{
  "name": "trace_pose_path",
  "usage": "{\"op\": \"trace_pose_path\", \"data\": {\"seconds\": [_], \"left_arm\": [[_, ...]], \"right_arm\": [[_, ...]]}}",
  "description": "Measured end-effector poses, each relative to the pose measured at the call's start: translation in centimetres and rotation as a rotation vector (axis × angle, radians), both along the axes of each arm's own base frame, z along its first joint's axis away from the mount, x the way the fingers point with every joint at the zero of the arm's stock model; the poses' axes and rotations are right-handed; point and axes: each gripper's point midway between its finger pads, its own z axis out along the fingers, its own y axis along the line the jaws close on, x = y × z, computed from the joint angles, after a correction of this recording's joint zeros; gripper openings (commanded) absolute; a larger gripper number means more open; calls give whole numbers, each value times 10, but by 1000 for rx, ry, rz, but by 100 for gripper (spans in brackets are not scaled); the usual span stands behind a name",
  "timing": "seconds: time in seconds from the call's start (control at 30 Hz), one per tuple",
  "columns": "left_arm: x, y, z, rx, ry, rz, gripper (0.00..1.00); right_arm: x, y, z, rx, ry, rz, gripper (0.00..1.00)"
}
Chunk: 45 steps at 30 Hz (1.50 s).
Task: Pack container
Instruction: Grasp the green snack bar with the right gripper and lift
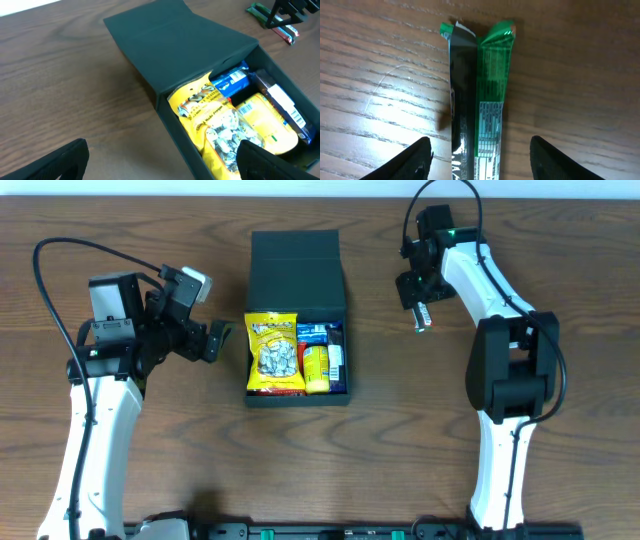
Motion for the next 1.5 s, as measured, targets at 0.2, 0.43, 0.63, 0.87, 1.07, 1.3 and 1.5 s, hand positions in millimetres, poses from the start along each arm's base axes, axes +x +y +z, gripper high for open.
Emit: {"op": "trace_pose_path", "data": {"seconds": [0.2,0.43,0.63,0.87,1.07,1.3,1.5], "left_arm": [[1,0,1,0,-3,0,95],[1,0,1,0,-4,0,95],[1,0,1,-1,-4,2,95],[1,0,1,-1,-4,2,95],[1,0,1,-1,-4,2,95],[3,0,3,1,-19,2,95],[4,0,4,1,-24,2,95]], "right_arm": [[4,3,1,16,-14,3,62],[3,5,-4,24,-6,5,60],[1,6,-13,29,14,10,46],[0,5,-13,30,17,1,22],[-5,7,-13,46,42,-34,14],[-15,13,8,63,99,-86,8],[-9,40,65,90,57,-114,3]]}}
